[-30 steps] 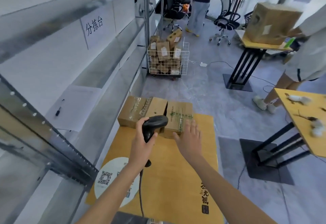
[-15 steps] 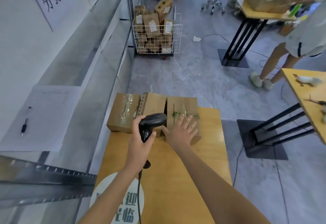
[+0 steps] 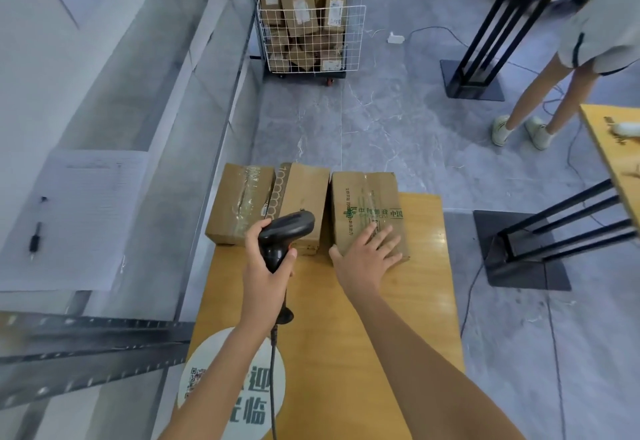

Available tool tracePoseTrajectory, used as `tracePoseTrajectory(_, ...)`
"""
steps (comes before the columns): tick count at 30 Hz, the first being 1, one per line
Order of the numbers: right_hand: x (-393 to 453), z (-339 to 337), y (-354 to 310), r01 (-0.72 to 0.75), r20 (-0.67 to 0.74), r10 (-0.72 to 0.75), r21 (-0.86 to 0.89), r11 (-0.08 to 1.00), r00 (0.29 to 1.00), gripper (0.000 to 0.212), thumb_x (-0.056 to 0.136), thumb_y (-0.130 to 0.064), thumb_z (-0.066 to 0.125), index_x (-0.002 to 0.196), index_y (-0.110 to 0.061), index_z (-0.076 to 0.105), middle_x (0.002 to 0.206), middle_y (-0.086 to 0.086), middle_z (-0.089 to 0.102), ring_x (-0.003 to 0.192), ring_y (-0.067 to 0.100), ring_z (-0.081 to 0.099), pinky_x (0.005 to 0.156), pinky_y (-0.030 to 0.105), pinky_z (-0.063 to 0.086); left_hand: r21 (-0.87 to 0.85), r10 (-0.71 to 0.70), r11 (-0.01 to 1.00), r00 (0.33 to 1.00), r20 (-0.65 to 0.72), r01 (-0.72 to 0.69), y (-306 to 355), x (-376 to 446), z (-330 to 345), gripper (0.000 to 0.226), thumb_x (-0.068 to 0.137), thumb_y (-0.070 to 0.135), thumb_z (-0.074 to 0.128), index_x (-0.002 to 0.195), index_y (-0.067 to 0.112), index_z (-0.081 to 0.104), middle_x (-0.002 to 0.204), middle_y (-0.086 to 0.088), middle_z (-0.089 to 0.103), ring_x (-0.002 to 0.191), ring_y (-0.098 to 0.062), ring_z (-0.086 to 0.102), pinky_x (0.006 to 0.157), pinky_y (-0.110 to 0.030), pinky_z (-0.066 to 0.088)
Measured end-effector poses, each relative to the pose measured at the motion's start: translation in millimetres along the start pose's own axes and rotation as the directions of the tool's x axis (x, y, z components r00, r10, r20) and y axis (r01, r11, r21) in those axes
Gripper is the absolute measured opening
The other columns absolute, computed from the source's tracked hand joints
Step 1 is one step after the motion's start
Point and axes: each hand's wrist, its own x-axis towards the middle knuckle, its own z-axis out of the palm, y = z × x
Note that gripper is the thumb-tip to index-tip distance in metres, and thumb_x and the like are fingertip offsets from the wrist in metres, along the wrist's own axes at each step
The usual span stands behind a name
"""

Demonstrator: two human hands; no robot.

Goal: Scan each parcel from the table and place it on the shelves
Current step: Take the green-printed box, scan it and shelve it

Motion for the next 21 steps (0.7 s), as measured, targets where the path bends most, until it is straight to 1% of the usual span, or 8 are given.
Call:
tracePoseTrajectory(3, -1, -10, 14, 0.030, -0.009, -0.030, 0.011, 1.000, 1.000, 0.096, 0.098, -0.063, 0.037, 0.159, -0.001, -0.006, 0.165, 0.028, -0.007, 0.151, 0.051, -0.003, 0.119, 0.066, 0.007, -0.005, 0.000, 1.000, 1.000, 0.010, 0.000, -2, 0, 5, 0.065, 0.096, 0.008, 0.067, 0.123, 0.060, 0.040, 0.110, 0.001, 0.064, 0.070, -0.016, 0.067, 0.070, -0.022, 0.055)
tracePoseTrajectory(5, 1, -21, 29, 0.038, -0.030, -0.036, 0.077, 0.996, 0.999, 0.091, 0.099, -0.059, 0.037, 0.160, -0.003, 0.000, 0.167, 0.025, 0.001, 0.152, 0.048, 0.003, 0.120, 0.063, 0.010, -0.026, 0.000, 1.000, 1.000, 0.010, 0.000, -2, 0, 10, 0.064, 0.096, 0.007, 0.067, 0.125, 0.056, 0.040, 0.112, -0.001, 0.063, 0.069, -0.015, 0.067, 0.070, -0.022, 0.055)
tracePoseTrajectory(8, 3, -37, 54, 0.076, -0.057, -0.067, 0.173, 0.982, 0.996, 0.084, 0.100, -0.056, 0.037, 0.160, -0.006, 0.007, 0.166, 0.021, 0.014, 0.150, 0.042, 0.017, 0.120, 0.058, 0.019, -0.053, -0.005, 0.999, 1.000, 0.014, 0.006, 1, -2, 20, 0.065, 0.096, 0.005, 0.066, 0.121, 0.060, 0.041, 0.116, 0.000, 0.061, 0.067, -0.015, 0.067, 0.071, -0.024, 0.056)
tracePoseTrajectory(11, -1, -44, 76, 0.151, -0.017, -0.152, 0.244, 0.958, 0.988, 0.082, 0.100, -0.054, 0.038, 0.161, -0.007, 0.008, 0.165, 0.017, 0.019, 0.147, 0.037, 0.025, 0.118, 0.052, 0.028, -0.073, -0.007, 0.997, 1.000, 0.028, 0.009, 5, -6, 29, 0.065, 0.096, 0.005, 0.067, 0.121, 0.060, 0.042, 0.116, -0.001, 0.062, 0.065, -0.014, 0.066, 0.068, -0.023, 0.056)
tracePoseTrajectory(15, -18, -41, 92, 0.133, 0.042, -0.170, 0.459, 0.878, 0.984, 0.078, 0.098, -0.054, 0.038, 0.160, -0.010, 0.018, 0.159, 0.011, 0.034, 0.134, 0.031, 0.044, 0.106, 0.045, 0.044, -0.129, -0.019, 0.991, 1.000, 0.018, 0.022, 7, -12, 37, 0.059, 0.095, 0.002, 0.067, 0.131, 0.042, 0.043, 0.120, 0.004, 0.059, 0.064, -0.014, 0.065, 0.066, -0.023, 0.056)
tracePoseTrajectory(18, -24, -41, 97, 0.135, 0.063, -0.191, 0.500, 0.856, 0.980, 0.072, 0.100, -0.050, 0.039, 0.160, -0.013, 0.020, 0.155, 0.008, 0.041, 0.130, 0.029, 0.049, 0.103, 0.044, 0.047, -0.152, -0.016, 0.988, 1.000, 0.017, 0.019, 11, -18, 40, 0.058, 0.095, 0.002, 0.066, 0.131, 0.040, 0.042, 0.112, 0.013, 0.061, 0.063, -0.015, 0.064, 0.065, -0.025, 0.057)
tracePoseTrajectory(20, -23, -47, 96, 0.134, 0.069, -0.197, 0.517, 0.845, 0.978, 0.060, 0.099, -0.046, 0.040, 0.150, -0.014, 0.036, 0.139, 0.011, 0.056, 0.110, 0.027, 0.059, 0.088, 0.043, 0.054, -0.156, -0.012, 0.988, 1.000, 0.017, 0.015, 15, -22, 40, 0.059, 0.095, 0.002, 0.066, 0.129, 0.044, 0.042, 0.104, 0.024, 0.062, 0.064, -0.016, 0.064, 0.066, -0.025, 0.057)
tracePoseTrajectory(21, -21, -50, 95, 0.119, 0.067, -0.181, 0.524, 0.843, 0.981, 0.052, 0.099, -0.043, 0.040, 0.142, -0.013, 0.041, 0.131, 0.012, 0.061, 0.100, 0.026, 0.061, 0.082, 0.044, 0.055, -0.159, -0.010, 0.987, 1.000, 0.012, 0.012, 16, -23, 40, 0.060, 0.095, 0.002, 0.067, 0.126, 0.047, 0.043, 0.104, 0.025, 0.062, 0.064, -0.016, 0.064, 0.067, -0.025, 0.057)
